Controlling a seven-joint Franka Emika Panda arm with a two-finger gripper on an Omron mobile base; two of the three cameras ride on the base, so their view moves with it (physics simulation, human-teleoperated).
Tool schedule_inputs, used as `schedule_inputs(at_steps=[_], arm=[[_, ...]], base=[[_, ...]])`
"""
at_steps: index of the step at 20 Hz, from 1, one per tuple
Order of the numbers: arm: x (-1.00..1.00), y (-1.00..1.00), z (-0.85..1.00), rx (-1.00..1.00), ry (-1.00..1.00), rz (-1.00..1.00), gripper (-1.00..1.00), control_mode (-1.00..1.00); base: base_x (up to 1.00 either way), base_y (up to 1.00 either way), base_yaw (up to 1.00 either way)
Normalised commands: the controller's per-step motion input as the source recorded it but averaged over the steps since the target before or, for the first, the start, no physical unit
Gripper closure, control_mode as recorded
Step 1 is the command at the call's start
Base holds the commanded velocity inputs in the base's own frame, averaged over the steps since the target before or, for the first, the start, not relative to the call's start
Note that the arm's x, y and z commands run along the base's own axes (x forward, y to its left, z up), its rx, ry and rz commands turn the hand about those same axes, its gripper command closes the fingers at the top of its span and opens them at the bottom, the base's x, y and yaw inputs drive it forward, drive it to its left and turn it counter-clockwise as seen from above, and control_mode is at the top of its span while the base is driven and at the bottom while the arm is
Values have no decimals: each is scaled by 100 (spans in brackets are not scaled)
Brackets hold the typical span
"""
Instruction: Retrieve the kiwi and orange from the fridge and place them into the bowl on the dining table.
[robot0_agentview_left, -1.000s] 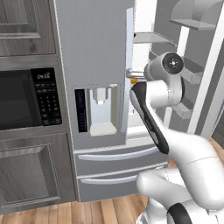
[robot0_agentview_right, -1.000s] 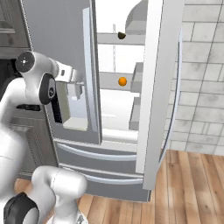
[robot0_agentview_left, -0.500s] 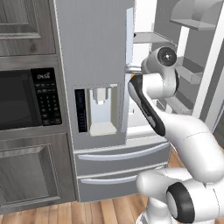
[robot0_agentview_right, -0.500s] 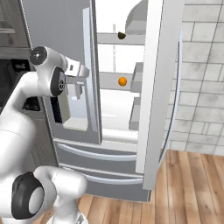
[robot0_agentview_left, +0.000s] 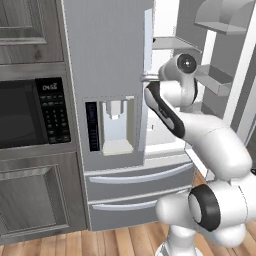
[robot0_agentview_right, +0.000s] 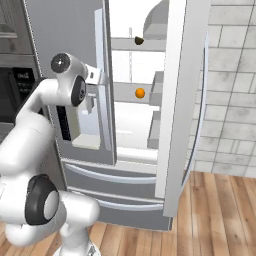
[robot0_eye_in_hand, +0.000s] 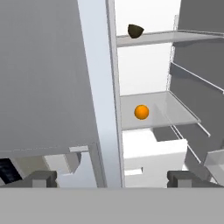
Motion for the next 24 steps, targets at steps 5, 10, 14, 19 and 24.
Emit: schedule_inputs(at_steps=[5,10,14,19,24], arm=[[45,0,-10,1,0,11,-100,-100],[56,0,-19,0,0,5,-100,-100],[62,0,-18,0,-1,0,-100,-100],[67,6,-13,0,-1,0,-100,-100],[67,8,-7,0,0,-2,-100,-100]], base=[[0,0,0],[0,0,0],[0,0,0],[0,0,0],[0,0,0]])
